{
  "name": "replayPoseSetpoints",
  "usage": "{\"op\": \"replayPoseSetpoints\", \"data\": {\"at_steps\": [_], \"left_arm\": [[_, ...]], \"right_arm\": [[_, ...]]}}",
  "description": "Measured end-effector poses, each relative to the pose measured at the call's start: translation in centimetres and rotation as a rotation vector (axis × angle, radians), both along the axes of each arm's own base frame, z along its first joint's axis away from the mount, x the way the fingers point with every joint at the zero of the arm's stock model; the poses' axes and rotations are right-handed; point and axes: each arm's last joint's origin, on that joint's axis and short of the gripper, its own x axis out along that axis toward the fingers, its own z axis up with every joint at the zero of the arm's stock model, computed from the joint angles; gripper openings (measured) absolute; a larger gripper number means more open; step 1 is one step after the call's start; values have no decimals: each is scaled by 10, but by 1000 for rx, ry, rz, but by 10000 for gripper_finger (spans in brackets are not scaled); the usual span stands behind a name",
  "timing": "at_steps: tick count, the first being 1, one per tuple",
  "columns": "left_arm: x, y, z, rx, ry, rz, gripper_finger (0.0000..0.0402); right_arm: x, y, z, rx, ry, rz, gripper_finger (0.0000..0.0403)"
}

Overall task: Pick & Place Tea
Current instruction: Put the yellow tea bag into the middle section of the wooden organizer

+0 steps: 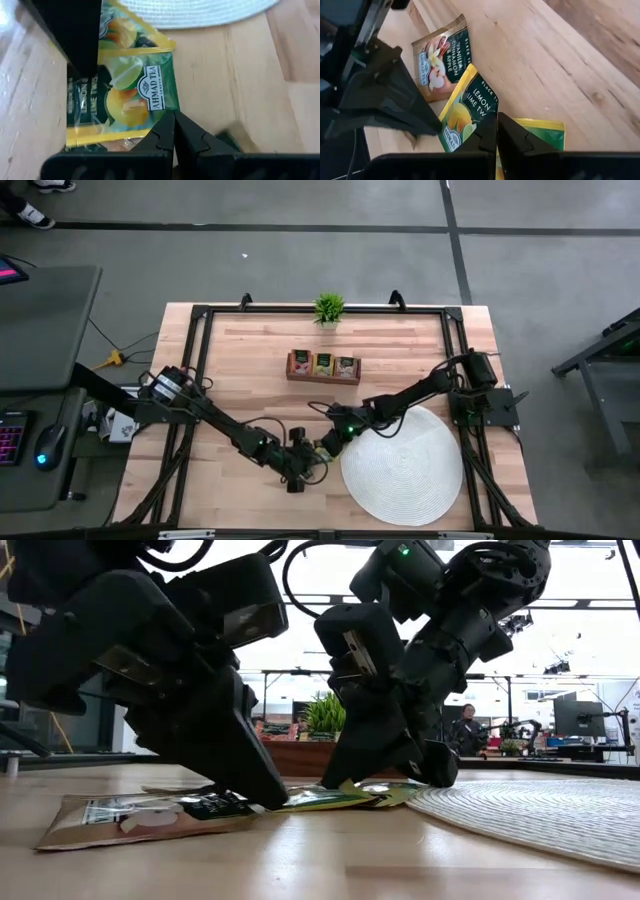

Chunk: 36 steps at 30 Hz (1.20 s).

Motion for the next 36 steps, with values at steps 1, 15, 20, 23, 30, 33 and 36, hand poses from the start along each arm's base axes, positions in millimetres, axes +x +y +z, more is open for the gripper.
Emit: {"op": "replayPoseSetpoints", "data": {"at_steps": [1,15,20,23,30,33,36], "left_arm": [[-1,0,3,-4,3,-14,1],[-28,31,93,119,-69,-15,1],[-50,44,103,225,33,29,1],[-60,51,105,256,75,74,1],[-84,64,80,190,69,141,1],[-96,70,71,119,13,178,1],[-110,78,62,61,-48,197,1]], "right_arm": [[0,0,0,2,-1,2,1],[2,0,4,-14,-44,1,0],[2,-2,21,-47,-101,-14,0],[1,-6,35,-76,-143,-17,0],[-9,-20,79,-227,-255,-30,0],[-17,-29,97,-325,-278,-37,0],[-26,-38,114,-437,-292,-38,0]]}}
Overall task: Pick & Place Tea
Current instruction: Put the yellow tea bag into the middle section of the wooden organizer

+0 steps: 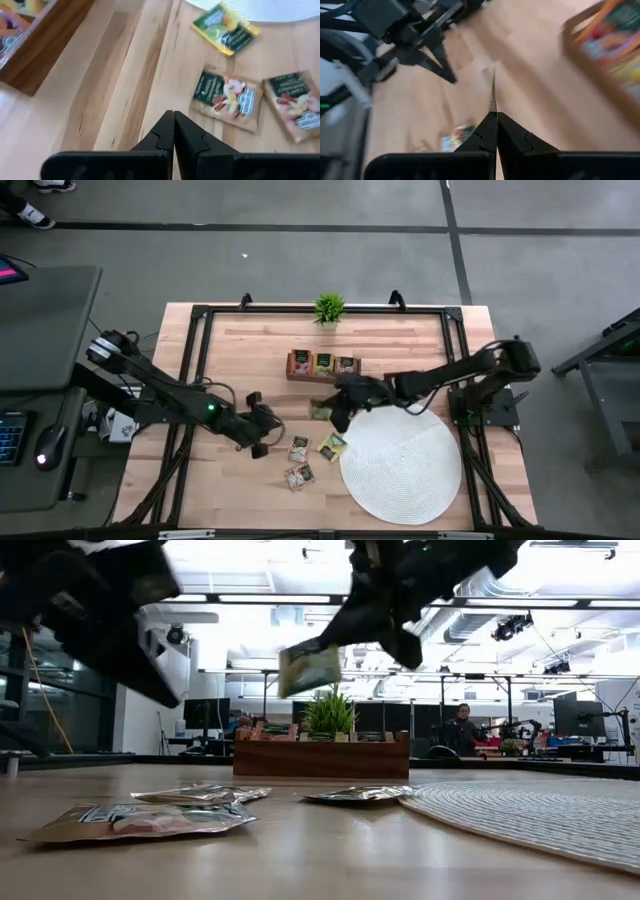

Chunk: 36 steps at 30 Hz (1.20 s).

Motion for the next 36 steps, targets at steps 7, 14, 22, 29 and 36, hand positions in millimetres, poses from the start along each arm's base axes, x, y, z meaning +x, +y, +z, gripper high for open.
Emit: {"op": "replayPoseSetpoints", "data": {"at_steps": [7,14,22,29,36], "left_arm": [[-29,17,-9,-112,-205,50,1],[-47,30,-15,-196,-416,71,1],[-53,33,-17,-247,-541,12,1],[-52,33,-13,-258,-573,-45,1],[-52,32,-11,-251,-588,-64,1]], "right_arm": [[-12,-17,23,-314,-9,23,0],[-3,-53,15,-440,11,2,0],[0,-93,4,-417,22,-3,0],[-2,-123,-6,-374,54,-14,0],[-4,-136,-11,-344,62,-9,0]]}}
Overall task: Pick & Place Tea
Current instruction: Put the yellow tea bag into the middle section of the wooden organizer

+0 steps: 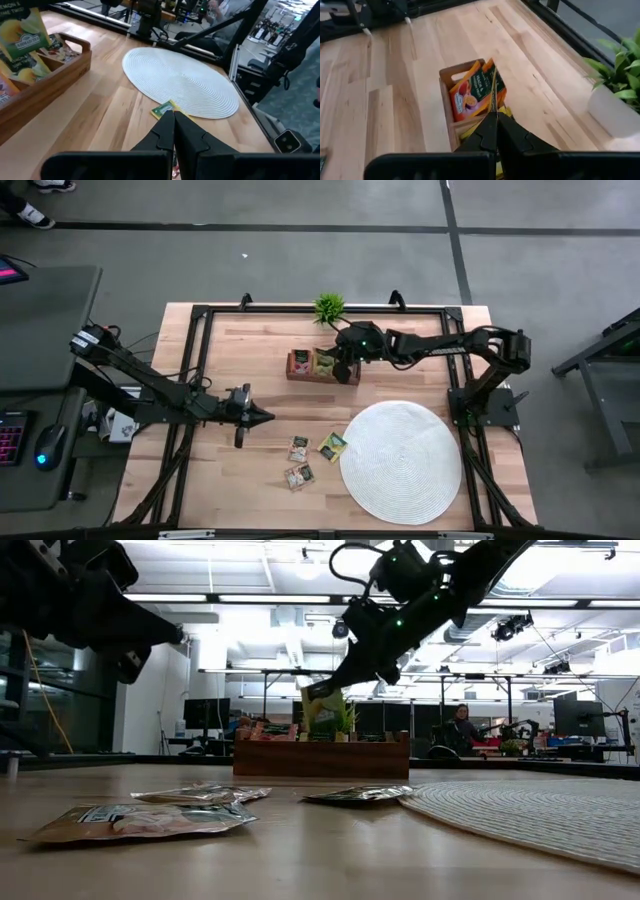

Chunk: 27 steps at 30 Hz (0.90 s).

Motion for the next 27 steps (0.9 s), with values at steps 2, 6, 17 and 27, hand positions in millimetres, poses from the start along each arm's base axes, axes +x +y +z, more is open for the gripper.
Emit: {"op": "replayPoseSetpoints", "data": {"at_steps": [2,6,17,27], "left_arm": [[0,0,0,-2,1,-17,1],[0,-1,0,1,3,-26,1],[0,-1,0,8,3,-31,1],[0,-1,0,11,4,-32,1]], "right_arm": [[0,0,0,5,1,6,0],[-1,-2,-1,22,4,24,0],[8,-7,-28,106,39,7,0],[9,-8,-29,144,26,-49,4]]}}
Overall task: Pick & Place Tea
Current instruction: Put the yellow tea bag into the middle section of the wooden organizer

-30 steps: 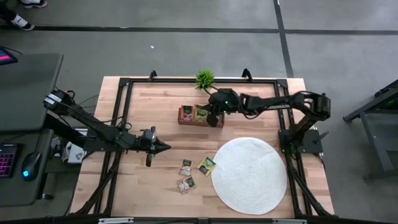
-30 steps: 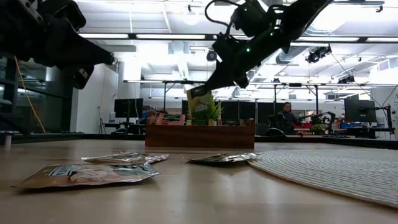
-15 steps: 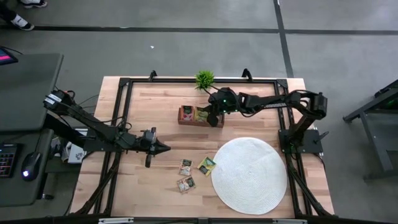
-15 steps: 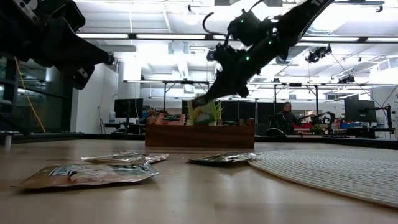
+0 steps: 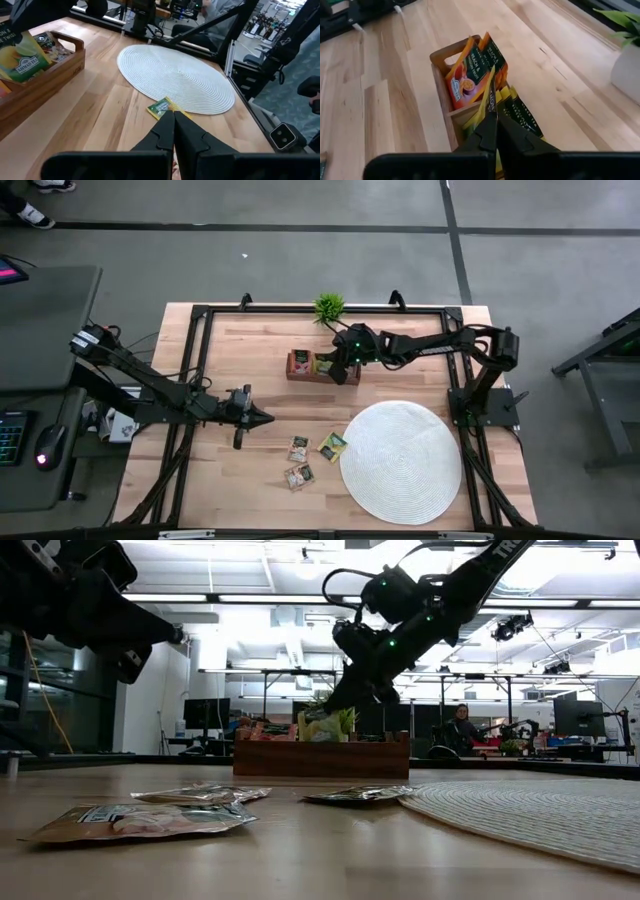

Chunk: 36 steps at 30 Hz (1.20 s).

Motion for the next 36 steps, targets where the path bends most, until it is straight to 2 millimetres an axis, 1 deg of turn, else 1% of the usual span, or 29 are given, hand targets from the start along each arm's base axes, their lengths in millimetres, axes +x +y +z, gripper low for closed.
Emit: {"op": "replayPoseSetpoints", "data": {"at_steps": [3,5,12,15,18,20,22,24,27,30,31,33,36], "left_arm": [[0,0,-1,4,7,0,1],[0,0,-1,5,9,0,1],[0,0,-3,15,30,1,1],[0,0,-3,15,30,1,1],[0,0,-3,15,29,2,1],[0,0,-3,15,31,2,1],[0,0,-4,13,36,3,1],[1,0,-6,13,50,9,1],[2,-1,-10,4,71,21,1],[4,-1,-14,-7,89,28,1],[4,-1,-16,-13,101,41,1],[5,-2,-19,-31,117,52,1],[7,-3,-22,-59,129,60,1]], "right_arm": [[0,0,0,13,-3,-11,21],[0,0,0,18,-5,-8,39],[0,1,2,68,-23,-10,128],[-2,4,11,75,-44,20,153],[-7,11,25,71,-61,38,159],[-11,19,35,68,-70,59,154],[-13,31,43,71,-68,98,143],[-16,46,44,80,-26,152,126],[-21,73,34,85,112,244,83],[-25,98,25,56,218,332,20],[-26,106,24,42,235,363,10],[-28,118,22,32,262,399,13],[-29,131,15,38,313,456,4]]}}
